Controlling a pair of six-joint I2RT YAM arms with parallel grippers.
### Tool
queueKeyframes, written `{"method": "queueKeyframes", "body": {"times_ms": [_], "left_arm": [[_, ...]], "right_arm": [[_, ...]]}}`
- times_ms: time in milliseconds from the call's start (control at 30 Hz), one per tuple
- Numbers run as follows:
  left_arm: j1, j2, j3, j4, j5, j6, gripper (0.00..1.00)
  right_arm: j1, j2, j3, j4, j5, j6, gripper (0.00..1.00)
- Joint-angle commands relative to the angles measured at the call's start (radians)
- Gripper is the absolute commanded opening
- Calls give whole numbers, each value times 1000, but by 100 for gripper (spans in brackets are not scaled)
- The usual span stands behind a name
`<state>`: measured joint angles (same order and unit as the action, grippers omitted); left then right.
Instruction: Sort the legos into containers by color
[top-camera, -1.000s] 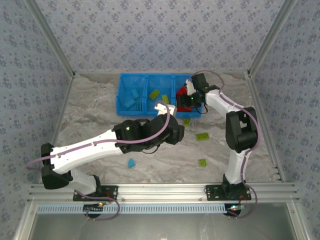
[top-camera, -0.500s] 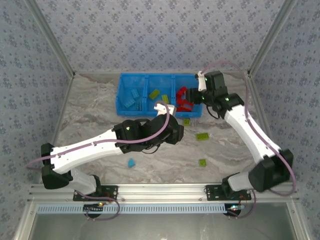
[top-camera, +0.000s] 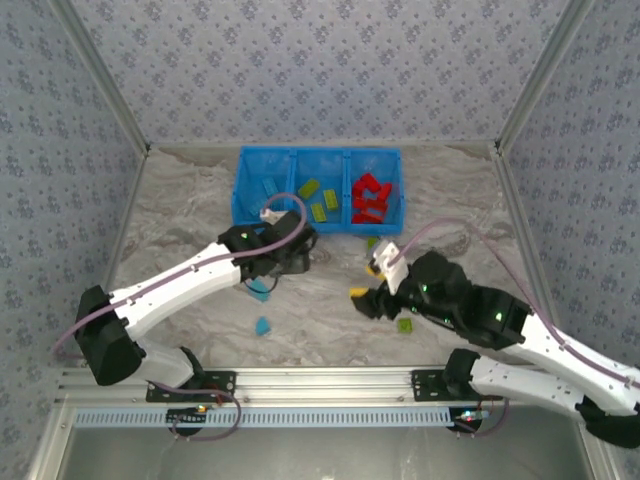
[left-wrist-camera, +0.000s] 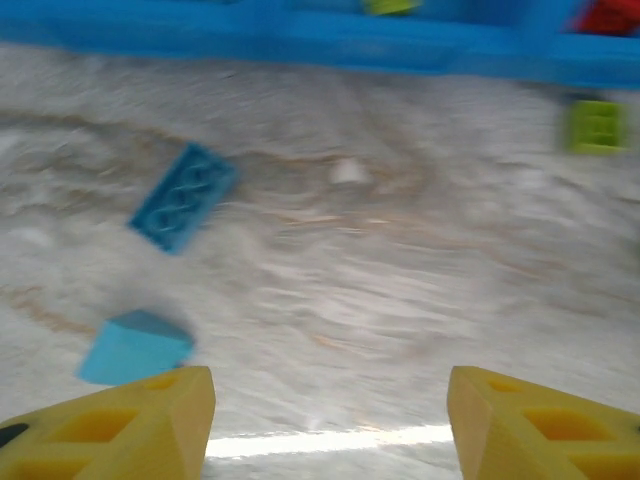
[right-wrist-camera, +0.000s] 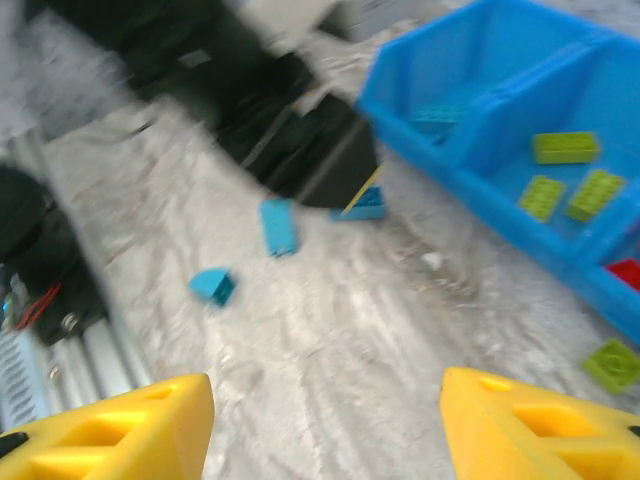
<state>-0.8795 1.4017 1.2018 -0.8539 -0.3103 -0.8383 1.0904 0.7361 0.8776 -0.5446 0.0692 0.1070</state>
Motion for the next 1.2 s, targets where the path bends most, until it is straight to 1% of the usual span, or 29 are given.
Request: {"method": "queueKeyframes", "body": {"times_ms": [0,67,133,200,267,400,567,767,900,967,1033,1100,1167], "left_arm": [[142,-25,-99,35,119,177,67],[225,-10,-130,54,175,246,69],[276,15,-129,74,223,322,71],[299,71,-99,65,260,393,71],[301,131,-62,50,256,438,72],[334,206,-52,92,253,479,73],[359,289,-7,106,261,545,75],[363,405,33,114,273,581,76],[363,434,35,130,274,573,73],[364,440,31,135,256,568,70],[364,449,28,149,256,565,63],[363,452,20,165,259,559,48],[362,440,8,170,258,548,37]], "right_arm": [[191,15,-58,105,170,-31,68],[270,45,-82,175,215,-38,70],[326,87,-99,263,255,-48,73],[384,146,-125,380,335,-72,75],[420,207,-136,469,410,-91,77],[462,333,-128,601,488,-130,77],[463,406,-93,626,492,-106,77],[459,404,-81,590,495,-84,77],[448,386,-89,565,495,-61,77],[444,380,-94,560,496,-53,77],[441,376,-98,558,492,-47,77],[438,376,-96,558,487,-47,77],[432,376,-97,557,485,-45,77]]}}
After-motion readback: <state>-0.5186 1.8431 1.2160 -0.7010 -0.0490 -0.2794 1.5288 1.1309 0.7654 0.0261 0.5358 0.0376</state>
